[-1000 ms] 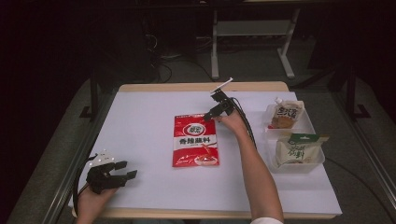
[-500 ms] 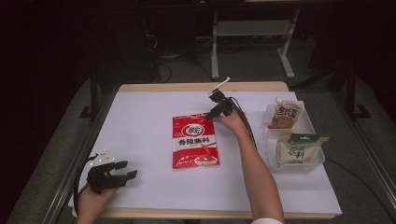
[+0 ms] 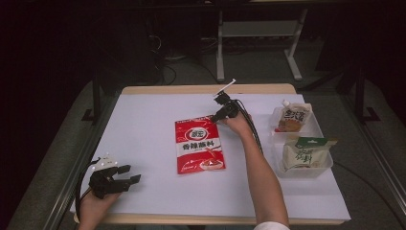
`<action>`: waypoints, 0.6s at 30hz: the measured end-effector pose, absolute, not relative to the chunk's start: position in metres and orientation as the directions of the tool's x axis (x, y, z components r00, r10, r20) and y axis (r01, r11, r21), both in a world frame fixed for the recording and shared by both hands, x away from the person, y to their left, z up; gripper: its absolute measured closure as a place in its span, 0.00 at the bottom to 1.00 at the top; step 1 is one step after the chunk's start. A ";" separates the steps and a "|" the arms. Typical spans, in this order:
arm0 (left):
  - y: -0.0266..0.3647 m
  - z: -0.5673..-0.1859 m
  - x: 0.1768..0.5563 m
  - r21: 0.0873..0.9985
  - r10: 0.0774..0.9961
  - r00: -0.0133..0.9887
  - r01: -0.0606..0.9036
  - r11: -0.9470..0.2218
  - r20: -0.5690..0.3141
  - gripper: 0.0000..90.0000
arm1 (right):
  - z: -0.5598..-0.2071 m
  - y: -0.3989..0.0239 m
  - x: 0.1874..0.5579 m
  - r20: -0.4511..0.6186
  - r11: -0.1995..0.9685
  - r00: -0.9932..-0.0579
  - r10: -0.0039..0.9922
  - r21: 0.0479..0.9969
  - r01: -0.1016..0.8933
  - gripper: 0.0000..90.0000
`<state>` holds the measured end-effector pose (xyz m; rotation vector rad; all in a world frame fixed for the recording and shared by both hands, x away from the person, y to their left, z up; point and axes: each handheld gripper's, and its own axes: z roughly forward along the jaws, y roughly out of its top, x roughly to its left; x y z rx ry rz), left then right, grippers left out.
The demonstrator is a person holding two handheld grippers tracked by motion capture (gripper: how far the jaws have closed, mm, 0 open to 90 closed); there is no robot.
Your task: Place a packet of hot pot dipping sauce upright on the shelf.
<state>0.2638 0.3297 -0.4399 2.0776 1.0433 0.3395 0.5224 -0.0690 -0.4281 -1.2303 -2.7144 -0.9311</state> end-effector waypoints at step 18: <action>0.330 -0.440 0.264 0.739 0.772 0.628 0.566 -0.365 -0.099 0.42 | -0.427 -0.066 0.515 0.226 0.556 -0.705 0.672 0.476 0.682 1.00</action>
